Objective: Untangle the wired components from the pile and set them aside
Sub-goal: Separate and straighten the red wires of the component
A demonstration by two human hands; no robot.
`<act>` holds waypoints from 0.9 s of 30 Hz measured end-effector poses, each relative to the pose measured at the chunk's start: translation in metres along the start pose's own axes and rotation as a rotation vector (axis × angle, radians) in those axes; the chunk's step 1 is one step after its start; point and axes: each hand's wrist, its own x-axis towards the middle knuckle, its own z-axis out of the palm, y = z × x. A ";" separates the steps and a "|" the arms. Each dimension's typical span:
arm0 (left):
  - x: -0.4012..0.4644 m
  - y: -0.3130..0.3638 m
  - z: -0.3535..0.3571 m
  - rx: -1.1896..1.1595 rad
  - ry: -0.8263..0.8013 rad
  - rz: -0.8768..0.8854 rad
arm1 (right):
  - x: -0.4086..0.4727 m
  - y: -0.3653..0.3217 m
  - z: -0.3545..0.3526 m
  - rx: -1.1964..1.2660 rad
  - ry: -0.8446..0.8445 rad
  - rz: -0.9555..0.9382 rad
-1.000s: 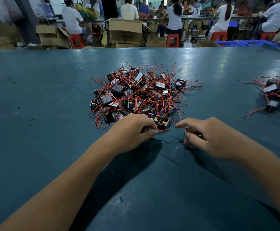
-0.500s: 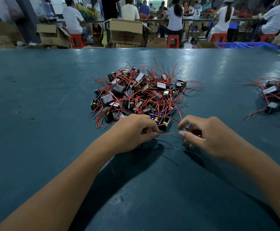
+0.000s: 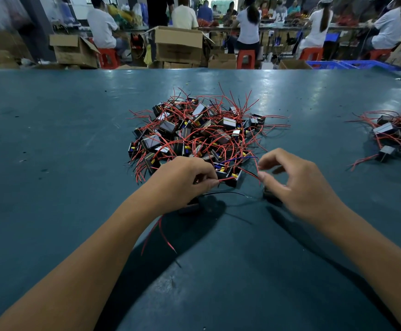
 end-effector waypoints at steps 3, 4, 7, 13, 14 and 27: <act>0.001 -0.002 0.003 0.027 0.050 -0.028 | 0.001 0.001 0.008 -0.004 -0.028 0.024; 0.000 -0.001 0.004 0.031 0.060 -0.036 | 0.001 0.001 0.007 0.028 -0.022 0.042; 0.000 0.003 0.006 -0.016 0.095 -0.032 | 0.003 0.005 -0.001 0.106 0.041 0.105; -0.001 0.014 0.003 -0.177 0.141 0.011 | 0.007 0.006 -0.015 0.195 0.128 0.188; -0.001 0.015 0.003 -0.156 0.134 0.026 | 0.006 0.006 -0.016 0.193 0.133 0.194; -0.005 0.013 -0.003 -0.135 -0.196 0.038 | 0.002 0.010 -0.014 -0.271 -0.387 0.103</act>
